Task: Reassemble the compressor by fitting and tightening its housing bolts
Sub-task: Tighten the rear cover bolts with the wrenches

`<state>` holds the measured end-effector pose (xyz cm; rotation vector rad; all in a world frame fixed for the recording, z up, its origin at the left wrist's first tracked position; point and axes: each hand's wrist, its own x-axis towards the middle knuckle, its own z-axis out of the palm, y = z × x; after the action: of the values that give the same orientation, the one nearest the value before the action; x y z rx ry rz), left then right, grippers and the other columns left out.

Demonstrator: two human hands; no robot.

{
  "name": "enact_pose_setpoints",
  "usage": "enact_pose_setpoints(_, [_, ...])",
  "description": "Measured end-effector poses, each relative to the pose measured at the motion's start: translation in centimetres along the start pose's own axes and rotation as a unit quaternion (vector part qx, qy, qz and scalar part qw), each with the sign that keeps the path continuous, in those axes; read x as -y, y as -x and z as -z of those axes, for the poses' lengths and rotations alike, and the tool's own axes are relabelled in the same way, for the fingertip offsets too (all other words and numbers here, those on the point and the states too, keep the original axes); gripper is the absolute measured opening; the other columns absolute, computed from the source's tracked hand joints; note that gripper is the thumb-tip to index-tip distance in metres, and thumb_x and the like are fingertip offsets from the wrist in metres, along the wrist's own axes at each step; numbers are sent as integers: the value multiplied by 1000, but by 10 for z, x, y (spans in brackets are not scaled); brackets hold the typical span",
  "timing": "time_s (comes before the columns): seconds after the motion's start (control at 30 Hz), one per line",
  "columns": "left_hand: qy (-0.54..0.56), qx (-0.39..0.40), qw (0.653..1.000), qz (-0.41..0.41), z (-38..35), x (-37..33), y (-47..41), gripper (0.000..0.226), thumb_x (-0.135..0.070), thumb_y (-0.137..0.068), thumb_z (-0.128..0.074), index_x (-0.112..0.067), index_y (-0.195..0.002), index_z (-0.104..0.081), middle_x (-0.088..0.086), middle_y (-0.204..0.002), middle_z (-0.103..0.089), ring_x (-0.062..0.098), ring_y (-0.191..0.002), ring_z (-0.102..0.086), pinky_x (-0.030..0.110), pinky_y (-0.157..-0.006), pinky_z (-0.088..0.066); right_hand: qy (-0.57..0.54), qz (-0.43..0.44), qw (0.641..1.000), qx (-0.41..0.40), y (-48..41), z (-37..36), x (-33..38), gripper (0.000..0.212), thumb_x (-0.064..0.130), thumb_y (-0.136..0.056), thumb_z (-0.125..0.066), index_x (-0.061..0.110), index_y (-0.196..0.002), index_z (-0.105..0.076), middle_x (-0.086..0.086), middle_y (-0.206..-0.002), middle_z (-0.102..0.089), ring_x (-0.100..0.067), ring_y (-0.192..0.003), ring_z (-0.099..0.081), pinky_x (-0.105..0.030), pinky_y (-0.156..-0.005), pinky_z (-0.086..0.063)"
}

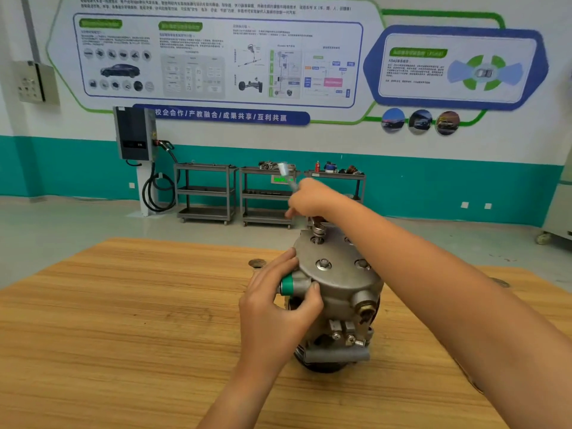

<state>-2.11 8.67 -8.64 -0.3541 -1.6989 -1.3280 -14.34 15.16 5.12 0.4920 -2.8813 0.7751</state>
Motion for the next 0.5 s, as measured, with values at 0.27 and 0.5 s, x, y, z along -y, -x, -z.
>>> enact_pose_setpoints(0.27, [7,11,1000,6,-2,6,2,48,-12,-69,-76,-39,-104,-57,-22,-114,-58,-9,-111,-53,9,-94,-40,-698,-132,688,-150,38,33,-102,19,10,-96,-44,14,-82,-55,6,-56,-67,-5,-53,-66,-34,-91,-39])
enact_pose_setpoints(0.5, [14,-13,1000,9,1,8,2,40,-10,-70,-75,-28,-104,-63,-18,-114,-61,-8,-110,-55,10,-93,-42,-629,125,717,-272,166,-11,-100,16,26,-91,-50,25,-94,-66,3,-73,-69,-11,-71,-67,-26,-69,-56])
